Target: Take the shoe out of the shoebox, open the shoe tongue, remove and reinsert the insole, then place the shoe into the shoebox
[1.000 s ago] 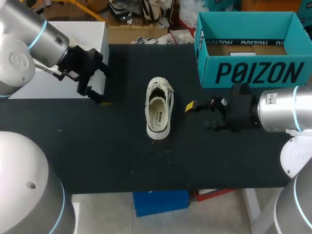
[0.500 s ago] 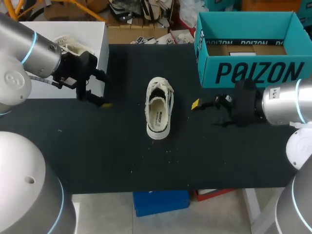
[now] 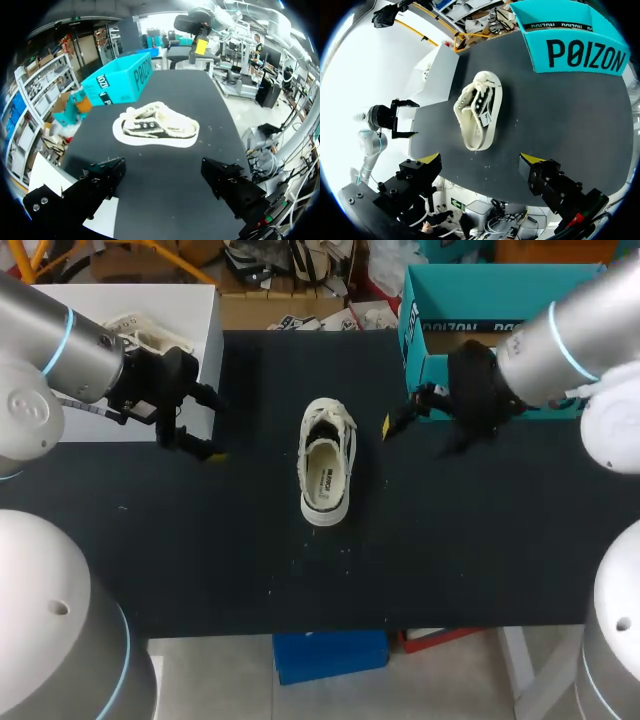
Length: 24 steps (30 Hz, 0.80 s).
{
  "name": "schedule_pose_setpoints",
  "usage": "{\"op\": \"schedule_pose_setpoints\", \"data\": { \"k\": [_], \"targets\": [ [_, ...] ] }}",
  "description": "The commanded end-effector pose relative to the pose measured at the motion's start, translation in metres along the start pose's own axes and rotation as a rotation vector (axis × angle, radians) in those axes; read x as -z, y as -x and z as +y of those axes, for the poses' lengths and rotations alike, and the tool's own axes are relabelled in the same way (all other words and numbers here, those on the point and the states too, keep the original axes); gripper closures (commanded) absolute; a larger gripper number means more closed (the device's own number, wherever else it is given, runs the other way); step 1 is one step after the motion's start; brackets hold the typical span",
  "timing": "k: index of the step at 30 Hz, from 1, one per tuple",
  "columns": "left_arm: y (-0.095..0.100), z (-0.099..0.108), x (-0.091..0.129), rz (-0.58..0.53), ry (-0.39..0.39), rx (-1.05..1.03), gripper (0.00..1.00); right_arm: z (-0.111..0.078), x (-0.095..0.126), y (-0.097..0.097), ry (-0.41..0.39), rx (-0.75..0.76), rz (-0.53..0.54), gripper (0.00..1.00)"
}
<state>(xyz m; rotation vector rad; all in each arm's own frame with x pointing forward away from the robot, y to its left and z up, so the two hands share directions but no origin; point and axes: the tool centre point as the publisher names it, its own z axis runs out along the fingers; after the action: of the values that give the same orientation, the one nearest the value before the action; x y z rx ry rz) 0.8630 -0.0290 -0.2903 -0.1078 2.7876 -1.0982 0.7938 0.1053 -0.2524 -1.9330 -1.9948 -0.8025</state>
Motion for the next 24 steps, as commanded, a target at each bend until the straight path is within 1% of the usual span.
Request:
{"op": "schedule_pose_setpoints", "data": {
  "k": [1, 12, 14, 16, 18, 21, 24],
  "targets": [
    [-0.001, -0.001, 0.000, -0.002, 0.006, 0.001, 0.00, 0.028, -0.020, -0.015, -0.163, 0.109, -0.537, 0.00],
    [-0.001, -0.001, 0.000, -0.002, 0.006, 0.001, 0.00, 0.028, -0.020, -0.015, -0.163, 0.109, -0.537, 0.00],
    [-0.001, -0.001, 0.000, -0.002, 0.006, 0.001, 0.00, 0.030, -0.020, -0.016, -0.169, 0.130, -0.569, 0.00],
    [-0.001, -0.001, 0.000, -0.002, 0.006, 0.001, 0.00, 0.036, -0.023, -0.020, -0.178, 0.126, -0.606, 0.00],
    [-0.001, -0.001, 0.000, -0.002, 0.006, 0.001, 0.00, 0.042, -0.028, -0.020, -0.161, 0.117, -0.641, 0.00],
    [-0.001, -0.001, 0.000, -0.002, 0.006, 0.001, 0.00, 0.050, -0.035, -0.022, -0.098, 0.075, -0.645, 0.00],
    [-0.001, -0.001, 0.000, -0.002, 0.006, 0.001, 0.00, 0.056, -0.047, -0.025, -0.078, 0.071, -0.652, 0.00]
  ]
}}
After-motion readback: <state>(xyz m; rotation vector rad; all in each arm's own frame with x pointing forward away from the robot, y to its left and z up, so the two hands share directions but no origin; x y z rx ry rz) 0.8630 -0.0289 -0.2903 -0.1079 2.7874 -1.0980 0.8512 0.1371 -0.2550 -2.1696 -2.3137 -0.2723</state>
